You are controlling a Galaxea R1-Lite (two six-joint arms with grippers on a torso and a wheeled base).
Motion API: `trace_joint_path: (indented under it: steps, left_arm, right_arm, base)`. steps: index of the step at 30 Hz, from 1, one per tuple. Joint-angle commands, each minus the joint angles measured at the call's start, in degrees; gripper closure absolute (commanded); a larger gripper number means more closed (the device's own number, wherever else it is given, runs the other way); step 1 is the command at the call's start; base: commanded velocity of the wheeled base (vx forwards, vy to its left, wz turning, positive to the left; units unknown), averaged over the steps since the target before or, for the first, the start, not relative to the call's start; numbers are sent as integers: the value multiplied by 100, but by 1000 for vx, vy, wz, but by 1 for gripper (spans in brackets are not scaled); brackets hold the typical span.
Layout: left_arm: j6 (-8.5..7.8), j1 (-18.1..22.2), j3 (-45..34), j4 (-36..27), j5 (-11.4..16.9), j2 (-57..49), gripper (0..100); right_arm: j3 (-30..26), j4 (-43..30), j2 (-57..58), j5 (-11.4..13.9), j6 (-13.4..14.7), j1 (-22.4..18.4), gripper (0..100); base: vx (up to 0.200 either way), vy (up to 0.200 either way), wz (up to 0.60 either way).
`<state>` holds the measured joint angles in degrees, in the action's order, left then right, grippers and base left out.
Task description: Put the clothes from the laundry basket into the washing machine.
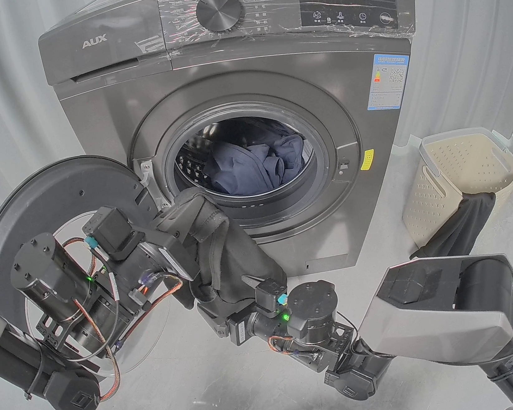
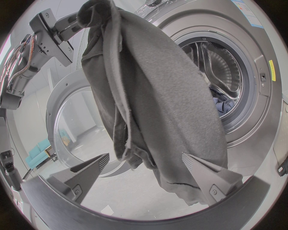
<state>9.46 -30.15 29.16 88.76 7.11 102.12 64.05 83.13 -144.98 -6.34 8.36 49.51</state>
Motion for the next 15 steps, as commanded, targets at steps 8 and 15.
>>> trace_joint_path:
  steps: [8, 15]
  left_arm:
    - [3, 0, 2, 1, 1, 10, 100]
    - [12, 0, 11, 1, 1, -26, 100]
  right_arm:
    - [117, 10, -56, 1, -1, 191, 0]
    - [512, -7, -294, -87, -1, 42, 0]
  base:
    - [0, 0, 0]
    - [0, 0, 0]
